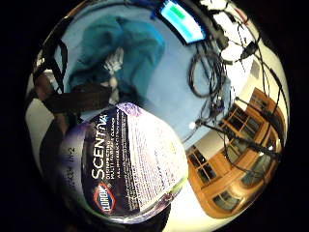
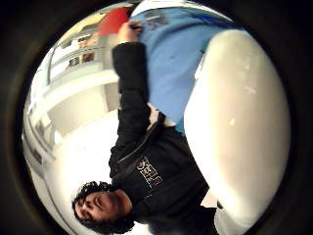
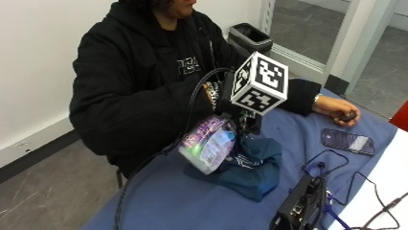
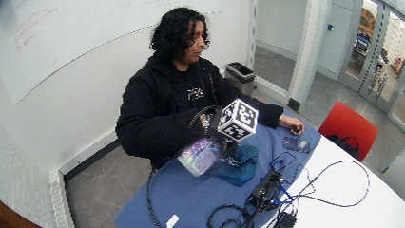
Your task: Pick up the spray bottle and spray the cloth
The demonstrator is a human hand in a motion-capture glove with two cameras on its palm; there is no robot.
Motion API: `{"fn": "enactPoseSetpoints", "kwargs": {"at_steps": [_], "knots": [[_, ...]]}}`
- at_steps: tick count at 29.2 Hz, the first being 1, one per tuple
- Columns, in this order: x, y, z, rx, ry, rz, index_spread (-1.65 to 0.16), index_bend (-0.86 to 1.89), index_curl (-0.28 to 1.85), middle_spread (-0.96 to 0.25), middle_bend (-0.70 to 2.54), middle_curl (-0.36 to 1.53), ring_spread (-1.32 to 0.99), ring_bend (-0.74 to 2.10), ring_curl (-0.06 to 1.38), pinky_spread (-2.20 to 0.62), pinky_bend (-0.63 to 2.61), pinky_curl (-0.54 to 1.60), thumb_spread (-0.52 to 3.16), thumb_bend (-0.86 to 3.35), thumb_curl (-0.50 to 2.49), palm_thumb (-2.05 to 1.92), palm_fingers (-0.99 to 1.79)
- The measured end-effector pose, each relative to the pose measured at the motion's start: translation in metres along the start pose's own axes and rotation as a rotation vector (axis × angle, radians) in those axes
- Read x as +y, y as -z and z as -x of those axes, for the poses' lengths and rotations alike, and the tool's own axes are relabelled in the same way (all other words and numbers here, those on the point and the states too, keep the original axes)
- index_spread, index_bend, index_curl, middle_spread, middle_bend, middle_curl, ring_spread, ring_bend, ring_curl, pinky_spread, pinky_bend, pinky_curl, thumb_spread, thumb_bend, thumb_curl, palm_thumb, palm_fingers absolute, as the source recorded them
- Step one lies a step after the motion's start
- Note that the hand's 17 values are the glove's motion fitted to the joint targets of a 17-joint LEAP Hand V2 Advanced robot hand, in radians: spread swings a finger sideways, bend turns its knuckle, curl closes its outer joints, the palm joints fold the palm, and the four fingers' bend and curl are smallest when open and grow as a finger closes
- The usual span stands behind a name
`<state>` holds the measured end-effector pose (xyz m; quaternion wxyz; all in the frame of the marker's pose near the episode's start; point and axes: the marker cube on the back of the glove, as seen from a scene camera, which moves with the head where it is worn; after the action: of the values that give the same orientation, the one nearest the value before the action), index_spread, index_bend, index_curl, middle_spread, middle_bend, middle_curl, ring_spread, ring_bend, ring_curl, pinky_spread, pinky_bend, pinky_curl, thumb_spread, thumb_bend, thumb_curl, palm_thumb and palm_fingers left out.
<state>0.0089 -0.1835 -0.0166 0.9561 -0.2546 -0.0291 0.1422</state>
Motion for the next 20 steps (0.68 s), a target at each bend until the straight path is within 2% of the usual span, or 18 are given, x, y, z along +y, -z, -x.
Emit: {"fn": "enactPoseSetpoints", "kwargs": {"at_steps": [9,14,20], "knots": [[-0.039,0.041,0.072,-0.363,0.344,-0.311,-0.27,0.17,0.58,-0.18,0.51,0.55,-0.2,0.71,0.51,-0.26,0.49,0.44,0.4,-0.02,0.83,1.03,1.28],[-0.064,0.05,0.087,-0.617,0.451,-0.499,-0.27,0.17,0.58,-0.18,0.51,0.55,-0.2,0.71,0.51,-0.26,0.49,0.44,0.4,-0.02,0.83,1.03,1.28],[-0.105,0.033,0.089,-0.801,0.475,-0.751,-0.27,0.17,0.58,-0.18,0.51,0.56,-0.2,0.71,0.51,-0.26,0.49,0.44,0.39,-0.02,0.84,1.03,1.28]]}}
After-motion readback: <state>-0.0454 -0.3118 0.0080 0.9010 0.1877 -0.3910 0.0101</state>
